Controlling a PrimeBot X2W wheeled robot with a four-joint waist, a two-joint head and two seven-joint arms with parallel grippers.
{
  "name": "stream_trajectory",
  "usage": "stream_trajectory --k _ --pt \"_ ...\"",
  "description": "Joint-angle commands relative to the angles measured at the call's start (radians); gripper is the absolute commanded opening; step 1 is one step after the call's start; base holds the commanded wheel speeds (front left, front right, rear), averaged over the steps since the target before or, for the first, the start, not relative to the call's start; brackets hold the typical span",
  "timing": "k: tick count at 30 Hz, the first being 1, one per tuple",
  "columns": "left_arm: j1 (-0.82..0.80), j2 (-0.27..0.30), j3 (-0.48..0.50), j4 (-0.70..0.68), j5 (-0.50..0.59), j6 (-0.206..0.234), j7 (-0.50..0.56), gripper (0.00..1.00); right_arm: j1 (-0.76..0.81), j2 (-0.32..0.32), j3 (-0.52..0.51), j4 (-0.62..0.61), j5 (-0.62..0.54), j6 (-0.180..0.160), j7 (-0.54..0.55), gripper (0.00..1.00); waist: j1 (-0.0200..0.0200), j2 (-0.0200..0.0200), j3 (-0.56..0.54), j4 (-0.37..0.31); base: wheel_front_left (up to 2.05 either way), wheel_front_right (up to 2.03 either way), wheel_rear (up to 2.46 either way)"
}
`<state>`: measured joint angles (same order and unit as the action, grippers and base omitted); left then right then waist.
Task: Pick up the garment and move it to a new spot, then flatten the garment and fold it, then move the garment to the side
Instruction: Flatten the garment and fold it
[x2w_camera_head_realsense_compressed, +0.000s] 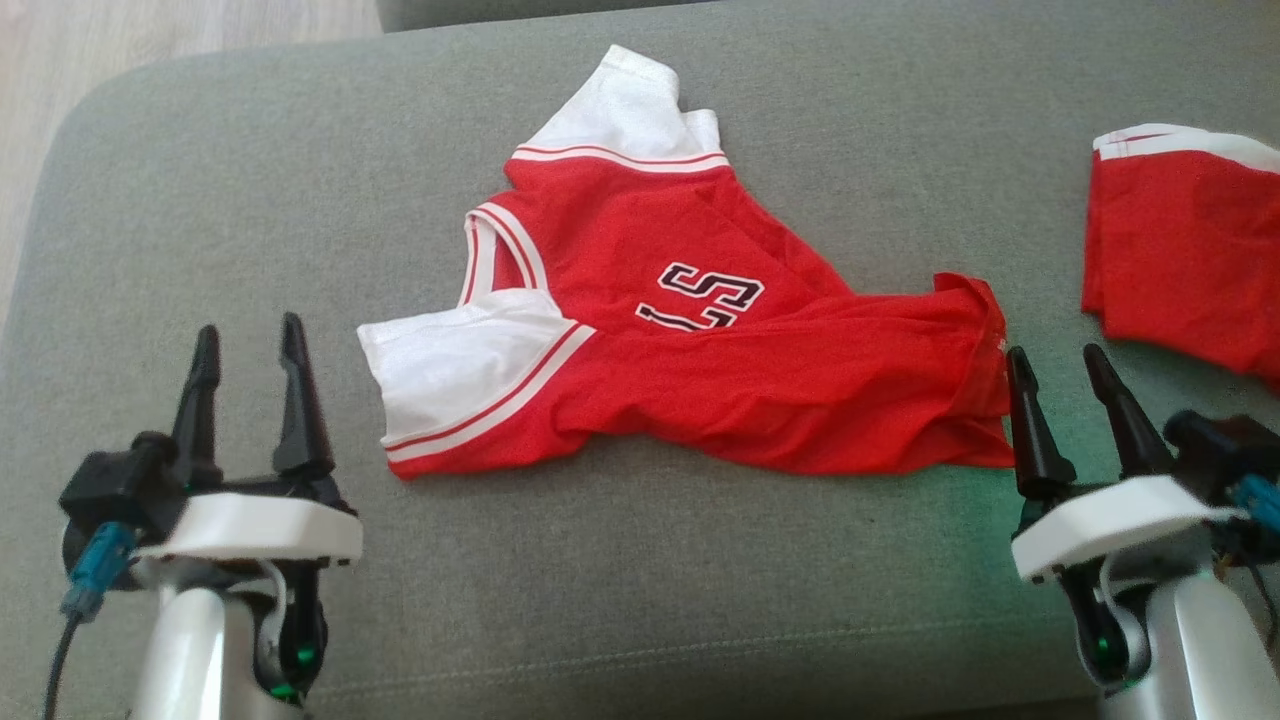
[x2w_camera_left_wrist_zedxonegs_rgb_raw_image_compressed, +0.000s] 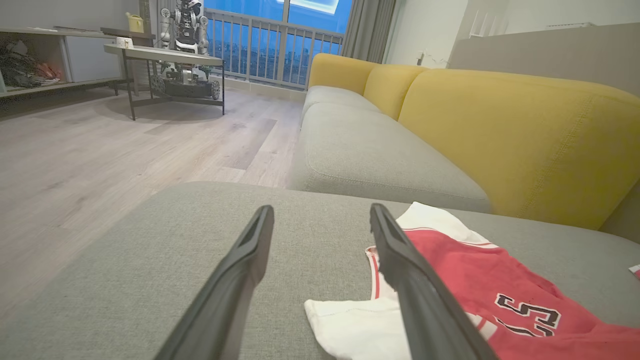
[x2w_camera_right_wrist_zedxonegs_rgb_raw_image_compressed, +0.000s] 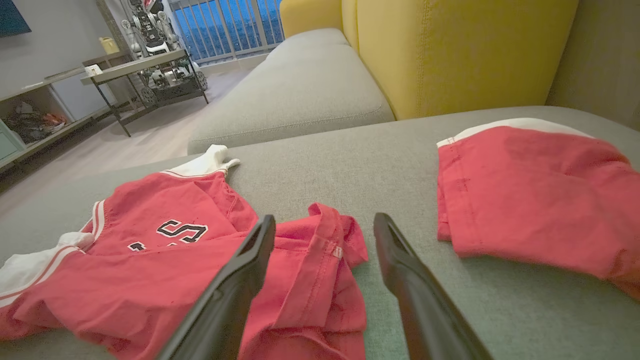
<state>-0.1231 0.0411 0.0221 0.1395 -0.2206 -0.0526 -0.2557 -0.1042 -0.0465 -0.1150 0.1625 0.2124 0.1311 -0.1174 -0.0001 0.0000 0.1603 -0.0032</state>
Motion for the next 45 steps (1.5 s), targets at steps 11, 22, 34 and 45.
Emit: stream_trajectory --k 11,22,34,45 --pt "-0.039 0.009 -0.016 -0.014 -0.002 0.006 -0.006 1.00 -0.177 -0.004 -0.018 0.184 -0.023 0.000 0.051 1.00 0.0001 0.0000 0.020 0.036 0.00 0.00 0.00" --pt "-0.054 0.009 -0.026 -0.010 -0.008 0.008 -0.006 1.00 -0.255 -0.004 -0.024 0.321 -0.027 0.000 0.032 1.00 0.0001 0.0000 0.034 0.058 0.00 0.00 0.00" --pt "-0.054 0.009 -0.018 -0.004 -0.007 0.015 -0.006 1.00 -0.263 -0.004 -0.010 0.353 -0.027 0.000 0.003 0.00 0.0001 0.0000 0.021 0.044 0.00 0.00 0.00" --pt "-0.050 0.010 0.027 0.008 0.008 0.005 -0.006 1.00 -0.162 -0.004 0.130 0.129 0.060 0.000 0.012 0.00 0.0001 0.0000 0.001 -0.017 0.00 0.00 0.00"
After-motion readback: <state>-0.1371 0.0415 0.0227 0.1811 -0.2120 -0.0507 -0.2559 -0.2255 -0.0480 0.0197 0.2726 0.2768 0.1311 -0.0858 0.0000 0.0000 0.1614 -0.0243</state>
